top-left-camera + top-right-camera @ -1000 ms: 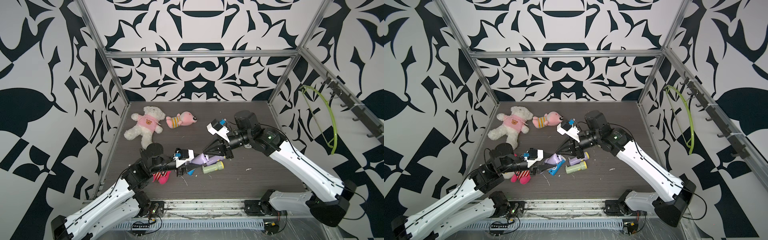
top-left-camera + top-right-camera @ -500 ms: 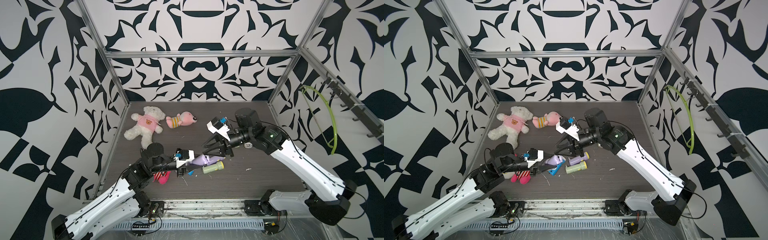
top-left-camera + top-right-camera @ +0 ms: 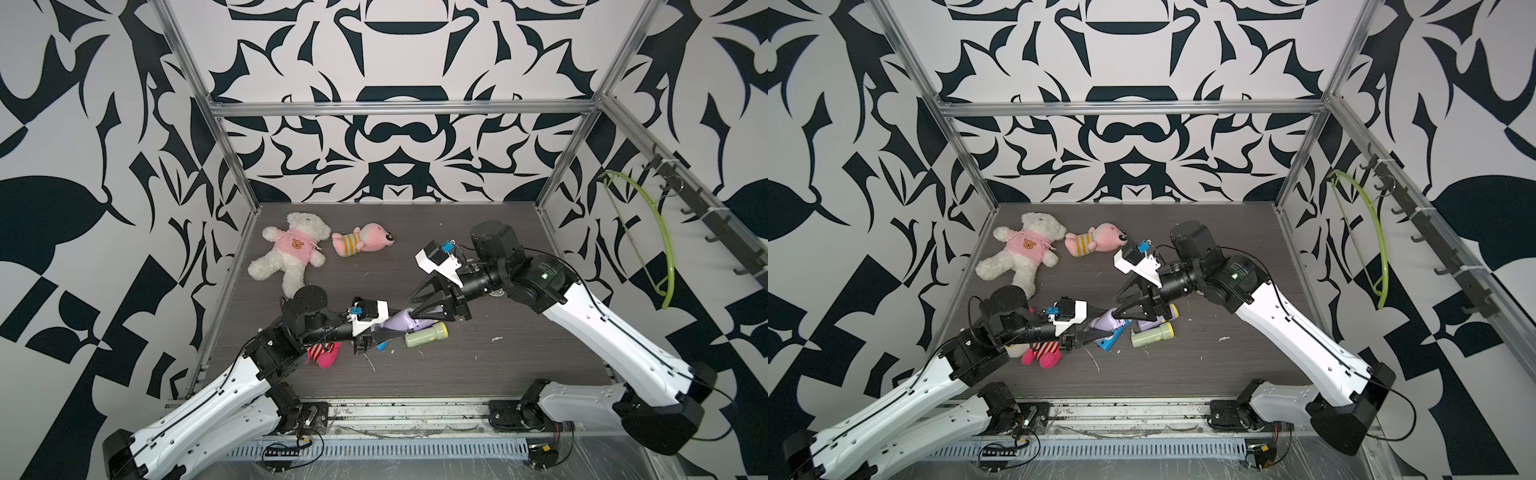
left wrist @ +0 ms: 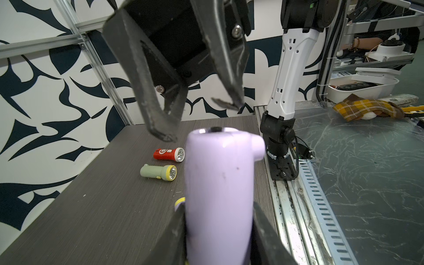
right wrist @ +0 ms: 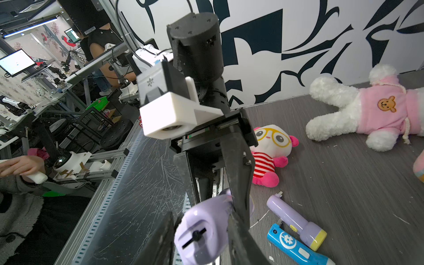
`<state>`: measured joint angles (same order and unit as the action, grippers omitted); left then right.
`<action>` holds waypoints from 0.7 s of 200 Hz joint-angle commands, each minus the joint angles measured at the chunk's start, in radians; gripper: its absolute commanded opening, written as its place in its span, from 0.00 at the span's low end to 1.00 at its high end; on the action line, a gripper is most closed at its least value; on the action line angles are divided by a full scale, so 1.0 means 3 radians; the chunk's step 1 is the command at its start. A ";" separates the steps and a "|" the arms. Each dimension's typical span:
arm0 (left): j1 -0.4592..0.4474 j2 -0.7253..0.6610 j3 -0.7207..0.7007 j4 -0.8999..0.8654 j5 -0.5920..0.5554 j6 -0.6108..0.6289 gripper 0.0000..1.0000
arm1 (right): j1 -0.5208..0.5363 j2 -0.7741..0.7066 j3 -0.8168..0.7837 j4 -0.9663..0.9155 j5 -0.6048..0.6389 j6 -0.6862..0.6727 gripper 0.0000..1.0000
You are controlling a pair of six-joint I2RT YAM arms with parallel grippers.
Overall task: Close the plug at the bottom of the flashlight
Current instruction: Close the plug of the flashlight.
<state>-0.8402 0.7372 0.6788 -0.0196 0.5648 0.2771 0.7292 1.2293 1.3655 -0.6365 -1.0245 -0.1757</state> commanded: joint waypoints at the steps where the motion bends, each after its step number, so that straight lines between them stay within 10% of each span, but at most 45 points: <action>1: -0.0007 -0.0031 0.0121 0.0137 0.0081 -0.0011 0.00 | 0.0019 -0.0027 0.0009 0.0034 -0.0071 -0.0023 0.40; 140: -0.0007 -0.0113 0.0147 0.0193 0.0259 -0.0039 0.00 | 0.0018 0.0020 -0.0040 -0.0009 -0.0110 -0.0142 0.36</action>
<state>-0.8402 0.7277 0.6830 -0.0044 0.6086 0.2691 0.7292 1.2407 1.3594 -0.6380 -1.0512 -0.1909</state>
